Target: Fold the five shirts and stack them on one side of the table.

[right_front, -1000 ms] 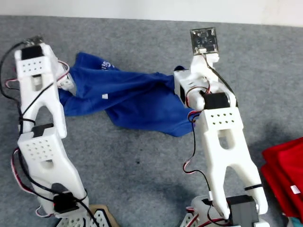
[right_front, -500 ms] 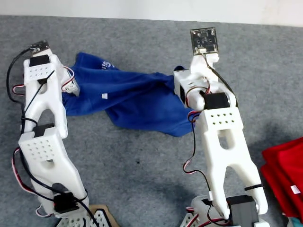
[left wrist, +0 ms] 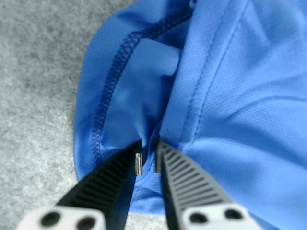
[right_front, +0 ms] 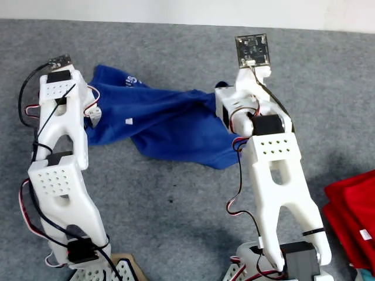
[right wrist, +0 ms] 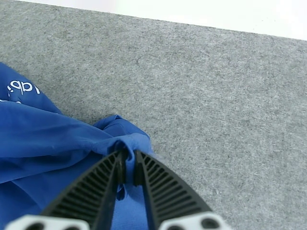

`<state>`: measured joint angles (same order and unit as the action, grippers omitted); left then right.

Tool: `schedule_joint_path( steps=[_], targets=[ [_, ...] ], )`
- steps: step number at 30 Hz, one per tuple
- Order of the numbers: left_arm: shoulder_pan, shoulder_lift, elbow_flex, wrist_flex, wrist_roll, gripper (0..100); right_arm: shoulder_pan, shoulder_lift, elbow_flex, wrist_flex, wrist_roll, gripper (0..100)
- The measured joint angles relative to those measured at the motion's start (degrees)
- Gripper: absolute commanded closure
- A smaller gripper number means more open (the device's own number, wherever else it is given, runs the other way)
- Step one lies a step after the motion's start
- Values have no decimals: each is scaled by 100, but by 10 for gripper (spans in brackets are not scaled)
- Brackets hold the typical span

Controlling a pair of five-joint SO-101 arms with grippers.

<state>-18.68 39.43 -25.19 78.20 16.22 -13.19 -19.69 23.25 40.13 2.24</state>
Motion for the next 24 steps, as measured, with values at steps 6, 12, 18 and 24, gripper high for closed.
schedule_joint_path(
  steps=[6, 12, 18, 24],
  targets=[
    [9, 0, 0, 0, 0, 970, 0, 0, 88, 0, 0, 991],
    [9, -281, -281, 360, 0, 970, -123, 0, 193, 0, 0, 991],
    [-18, -1442, -659, 774, 0, 966, -123, -35, 193, 229, 0, 991],
    [-782, -2655, -695, 536, 730, 966, 167, -1020, 193, 431, 0, 991]
  ],
)
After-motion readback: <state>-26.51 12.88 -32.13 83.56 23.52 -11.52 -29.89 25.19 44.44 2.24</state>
